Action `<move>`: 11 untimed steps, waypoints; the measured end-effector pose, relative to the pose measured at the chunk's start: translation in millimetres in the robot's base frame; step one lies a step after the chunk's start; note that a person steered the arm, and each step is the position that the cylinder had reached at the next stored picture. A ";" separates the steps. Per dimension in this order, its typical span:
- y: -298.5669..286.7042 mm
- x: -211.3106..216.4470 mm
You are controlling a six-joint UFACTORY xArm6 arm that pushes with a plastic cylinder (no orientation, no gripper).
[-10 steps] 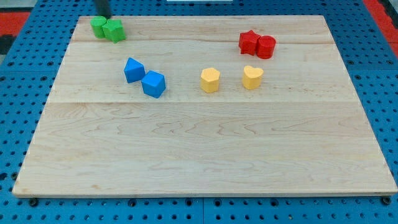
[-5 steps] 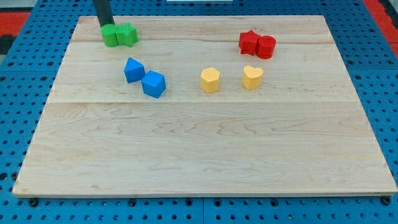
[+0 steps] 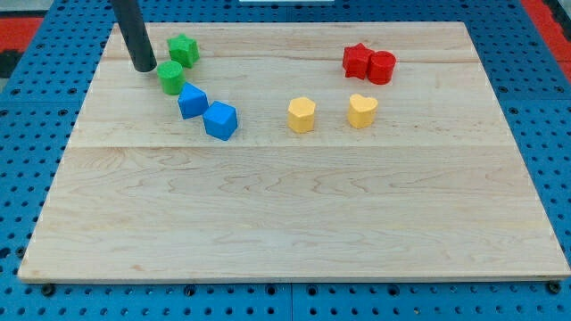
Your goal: Push the green circle to the top center
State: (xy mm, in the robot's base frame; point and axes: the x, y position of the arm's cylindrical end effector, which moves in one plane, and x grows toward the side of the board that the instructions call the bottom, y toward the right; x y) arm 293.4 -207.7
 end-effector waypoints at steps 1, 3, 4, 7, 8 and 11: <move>-30.2 15.2; 8.1 38.6; 65.0 26.7; 209.9 -28.4; 210.0 -28.4; 226.6 -28.9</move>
State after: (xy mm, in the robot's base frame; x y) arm 264.5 18.9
